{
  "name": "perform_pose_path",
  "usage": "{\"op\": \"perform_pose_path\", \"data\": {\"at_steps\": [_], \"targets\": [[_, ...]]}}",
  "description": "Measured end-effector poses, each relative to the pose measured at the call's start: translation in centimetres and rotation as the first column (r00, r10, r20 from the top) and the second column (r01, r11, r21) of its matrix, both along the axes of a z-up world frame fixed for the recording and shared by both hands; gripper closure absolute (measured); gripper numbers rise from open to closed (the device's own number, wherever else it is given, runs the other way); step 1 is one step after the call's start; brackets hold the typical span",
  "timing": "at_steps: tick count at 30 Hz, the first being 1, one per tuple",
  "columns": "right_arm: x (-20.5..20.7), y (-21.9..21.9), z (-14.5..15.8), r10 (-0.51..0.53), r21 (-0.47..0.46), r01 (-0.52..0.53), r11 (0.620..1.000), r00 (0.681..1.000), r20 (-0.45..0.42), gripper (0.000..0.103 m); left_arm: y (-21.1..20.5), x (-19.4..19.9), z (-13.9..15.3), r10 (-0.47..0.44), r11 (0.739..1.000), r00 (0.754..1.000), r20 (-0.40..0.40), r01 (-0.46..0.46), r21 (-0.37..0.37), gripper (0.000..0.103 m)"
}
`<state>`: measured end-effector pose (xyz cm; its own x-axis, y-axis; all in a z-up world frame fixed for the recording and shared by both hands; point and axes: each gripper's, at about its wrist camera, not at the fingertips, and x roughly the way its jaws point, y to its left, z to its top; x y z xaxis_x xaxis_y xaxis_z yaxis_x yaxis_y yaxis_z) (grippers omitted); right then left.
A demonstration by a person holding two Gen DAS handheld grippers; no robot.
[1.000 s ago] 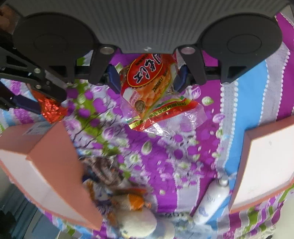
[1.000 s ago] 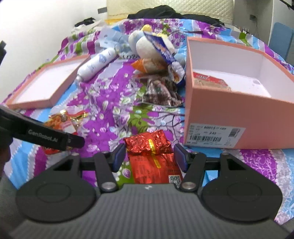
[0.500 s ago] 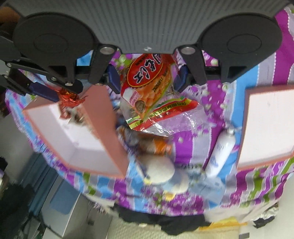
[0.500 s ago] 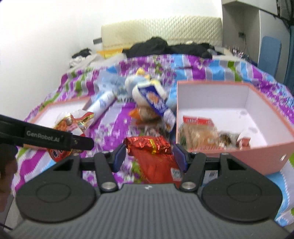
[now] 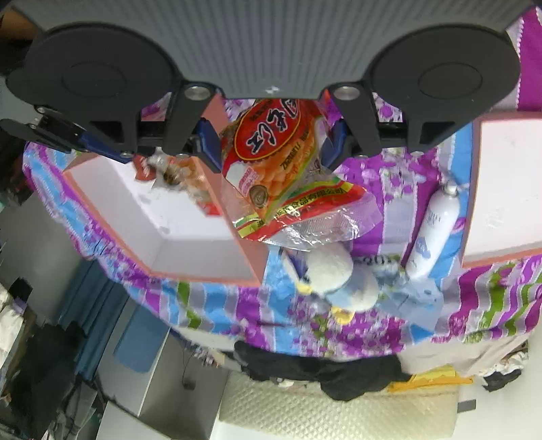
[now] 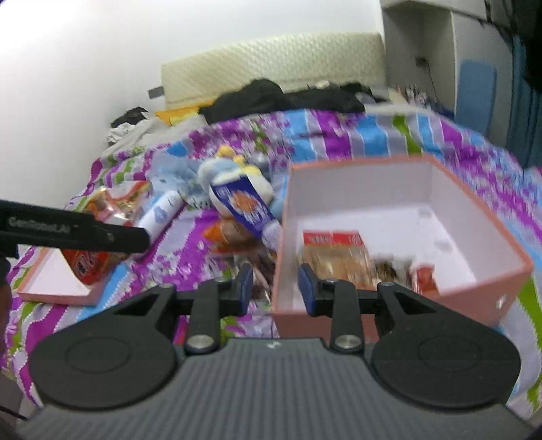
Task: Organize snacks
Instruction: 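Lift both held snacks and carry them over the pink box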
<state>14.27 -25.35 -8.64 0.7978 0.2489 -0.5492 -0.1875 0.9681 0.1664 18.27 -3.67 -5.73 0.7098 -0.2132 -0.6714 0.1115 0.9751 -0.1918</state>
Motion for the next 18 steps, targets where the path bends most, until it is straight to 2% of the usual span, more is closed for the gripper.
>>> {"op": "perform_pose_path", "data": {"at_steps": [5,8,13,18], "targets": [[-0.8,-1.5,-3.9,-0.028,0.002,0.028,1.0,0.995,-0.092,0.069,0.8,-0.9,-4.0,0.016,1.0,0.996,-0.084,-0.015,0.009,0.036],[-1.3,-1.4,-5.9,0.003,0.024,0.0,1.0,0.992,-0.125,0.068,1.7,-1.7,-6.5,0.037,0.999,0.99,-0.137,-0.034,0.024,0.036],[-1.8,1.3,-8.0,0.094,0.03,-0.091,0.995,0.985,-0.146,0.068,3.7,-3.1,-10.1,0.082,0.996,0.976,-0.2,-0.073,0.053,0.036],[-1.3,4.5,-9.5,0.174,0.056,-0.167,0.984,0.972,-0.16,0.068,5.7,-4.1,-12.0,0.11,0.994,0.965,-0.238,-0.101,0.049,0.036]]}}
